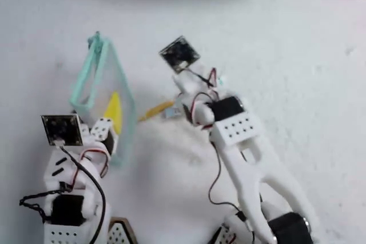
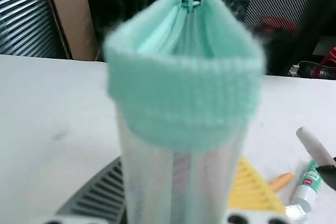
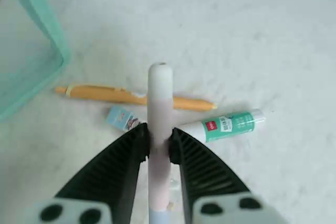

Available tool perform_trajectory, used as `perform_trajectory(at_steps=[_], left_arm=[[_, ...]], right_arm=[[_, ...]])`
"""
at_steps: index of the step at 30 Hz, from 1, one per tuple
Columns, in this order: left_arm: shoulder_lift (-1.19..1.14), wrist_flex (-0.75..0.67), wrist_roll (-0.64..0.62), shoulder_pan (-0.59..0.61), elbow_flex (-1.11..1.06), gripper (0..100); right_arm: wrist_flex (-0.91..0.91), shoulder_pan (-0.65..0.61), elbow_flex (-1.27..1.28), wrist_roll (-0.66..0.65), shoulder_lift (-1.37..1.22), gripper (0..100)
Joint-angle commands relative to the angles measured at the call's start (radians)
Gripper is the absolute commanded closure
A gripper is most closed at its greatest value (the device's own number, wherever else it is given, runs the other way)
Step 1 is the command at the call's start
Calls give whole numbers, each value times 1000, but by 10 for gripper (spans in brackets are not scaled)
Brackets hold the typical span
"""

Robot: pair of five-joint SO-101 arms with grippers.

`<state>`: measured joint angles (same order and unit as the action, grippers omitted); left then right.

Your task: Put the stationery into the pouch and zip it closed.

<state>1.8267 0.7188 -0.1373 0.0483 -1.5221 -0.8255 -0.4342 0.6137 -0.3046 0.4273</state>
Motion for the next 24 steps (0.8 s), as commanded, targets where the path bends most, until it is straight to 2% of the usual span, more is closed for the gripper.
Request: perform_trajectory(at_steps=[1,6,9,17,21,24], left_arm=[[2,18,-3,-36,32,805],[2,92,-6,-47,75,804],[2,152,-5,-101,112,804],[2,167,-2,-111,114,801],[2,189,28,-117,112,736],[2,189,29,-117,112,733]], right_arm=[[53,42,23,57,93,981],[74,77,55,135,182,981],[71,59,31,135,262,982],[1,-82,-247,80,504,982],[18,-194,-391,87,519,982],[113,-288,-430,86,519,982]])
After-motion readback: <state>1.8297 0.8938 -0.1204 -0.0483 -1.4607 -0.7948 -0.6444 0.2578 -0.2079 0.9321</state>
